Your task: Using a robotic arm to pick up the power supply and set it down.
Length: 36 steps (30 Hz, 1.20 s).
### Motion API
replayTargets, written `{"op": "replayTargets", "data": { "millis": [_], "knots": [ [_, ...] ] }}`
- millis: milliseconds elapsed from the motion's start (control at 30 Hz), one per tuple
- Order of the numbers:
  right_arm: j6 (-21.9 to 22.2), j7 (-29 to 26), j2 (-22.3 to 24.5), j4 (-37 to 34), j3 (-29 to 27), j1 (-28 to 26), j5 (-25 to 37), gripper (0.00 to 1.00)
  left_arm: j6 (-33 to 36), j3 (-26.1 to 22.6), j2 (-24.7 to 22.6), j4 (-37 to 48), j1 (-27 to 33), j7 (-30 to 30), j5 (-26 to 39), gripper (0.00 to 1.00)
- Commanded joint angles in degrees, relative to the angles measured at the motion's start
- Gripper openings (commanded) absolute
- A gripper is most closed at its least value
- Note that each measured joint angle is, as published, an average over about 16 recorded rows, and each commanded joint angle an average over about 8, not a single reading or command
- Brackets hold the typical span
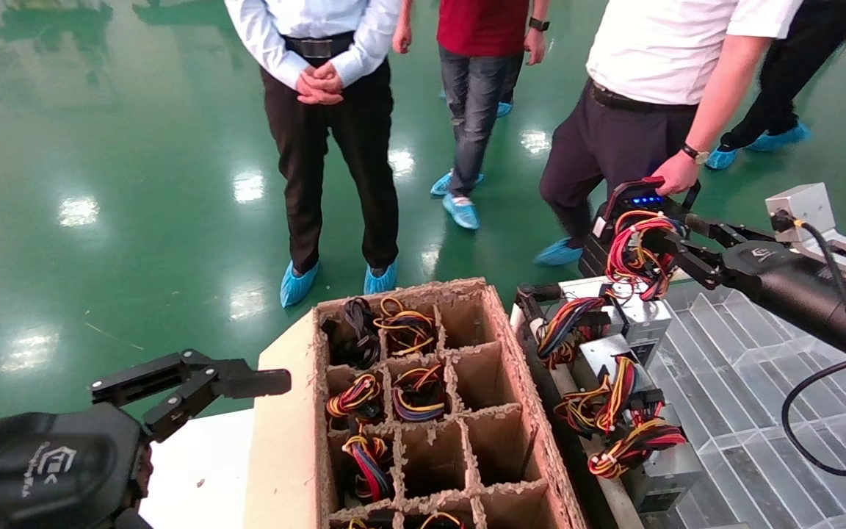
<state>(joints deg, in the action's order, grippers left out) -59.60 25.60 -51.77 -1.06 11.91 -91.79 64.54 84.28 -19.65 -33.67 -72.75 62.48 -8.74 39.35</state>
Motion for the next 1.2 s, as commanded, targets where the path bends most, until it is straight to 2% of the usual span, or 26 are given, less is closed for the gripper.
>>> {"op": "replayTargets", "data": {
  "millis": [33, 700, 1200],
  "knots": [
    [-0.76, -0.89, 0.4, -0.15, 0.32, -0.42, 0.47, 1.0, 0.0, 0.0, 0.0, 0.0, 0.0, 0.0, 0.0, 1.0],
    [-9.82, -8.45, 4.06, -0.69, 1.61, -4.3, 2.19, 1.0, -0.01, -0.02, 0.01, 0.02, 0.0, 0.01, -0.02, 1.0],
    [-13.71, -15.01, 6.98, 16.09, 2.25, 3.32, -3.2, 1.0, -0.01, -0.03, 0.01, 0.04, 0.01, 0.03, -0.03, 1.0]
  ]
}}
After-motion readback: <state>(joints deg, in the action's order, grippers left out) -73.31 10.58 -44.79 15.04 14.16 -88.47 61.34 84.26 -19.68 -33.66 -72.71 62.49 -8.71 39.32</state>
